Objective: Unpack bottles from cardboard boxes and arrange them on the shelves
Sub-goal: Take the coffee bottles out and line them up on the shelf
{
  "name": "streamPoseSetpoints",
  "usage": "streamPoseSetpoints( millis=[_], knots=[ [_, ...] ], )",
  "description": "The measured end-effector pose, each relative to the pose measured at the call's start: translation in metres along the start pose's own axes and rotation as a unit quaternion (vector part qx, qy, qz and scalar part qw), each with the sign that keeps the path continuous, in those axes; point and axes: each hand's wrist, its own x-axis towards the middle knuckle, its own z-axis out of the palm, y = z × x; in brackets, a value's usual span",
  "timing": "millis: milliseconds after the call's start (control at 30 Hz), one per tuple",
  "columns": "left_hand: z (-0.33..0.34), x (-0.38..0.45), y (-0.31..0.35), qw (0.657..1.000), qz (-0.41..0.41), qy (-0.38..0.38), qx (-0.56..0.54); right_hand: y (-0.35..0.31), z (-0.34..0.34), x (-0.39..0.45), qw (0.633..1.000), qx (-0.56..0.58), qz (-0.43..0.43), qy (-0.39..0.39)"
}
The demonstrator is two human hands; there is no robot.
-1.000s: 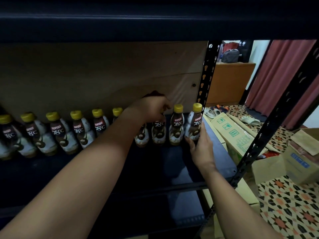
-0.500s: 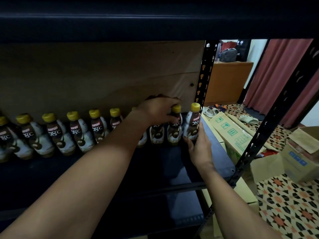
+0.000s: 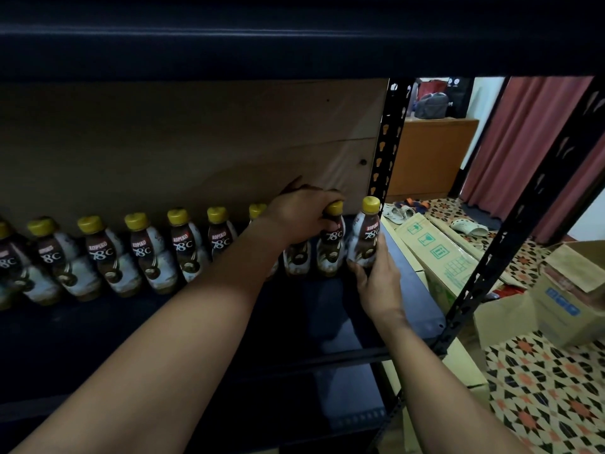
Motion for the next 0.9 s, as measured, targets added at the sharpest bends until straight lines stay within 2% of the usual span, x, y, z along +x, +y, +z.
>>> streamPoseSetpoints(
  millis=[100,200,333,533,600,700,800,900],
  knots=[
    [0.003,0.000,-0.004,1.000,0.002,0.002,0.004,-0.001,0.000,0.000,1.000,-0.003,0.007,-0.001],
    [0.005,-0.002,-0.003,0.998,0.014,0.004,0.054,0.000,0.002,0.001,1.000,-0.001,0.015,-0.005],
    [0.001,-0.018,0.003,0.995,0.045,0.049,0.069,0.000,0.000,0.000,0.999,0.006,0.047,-0.003],
    [0.027,-0.085,-0.013,0.972,0.117,0.204,0.013,-0.033,-0.006,-0.045,0.996,-0.027,0.054,0.067],
    [0.042,-0.124,-0.014,0.965,0.097,0.244,-0.011,-0.053,0.000,-0.076,0.995,-0.030,0.052,0.078],
    [0.066,-0.195,-0.011,0.946,0.026,0.321,-0.023,-0.081,0.019,-0.139,0.993,0.028,-0.056,0.101],
    [0.104,-0.270,-0.018,0.939,-0.021,0.344,-0.005,-0.090,0.057,-0.204,0.991,0.065,-0.115,0.038],
    [0.161,-0.347,-0.042,0.954,-0.065,0.293,-0.012,-0.069,0.111,-0.262,0.991,0.060,-0.108,-0.057]
  ],
)
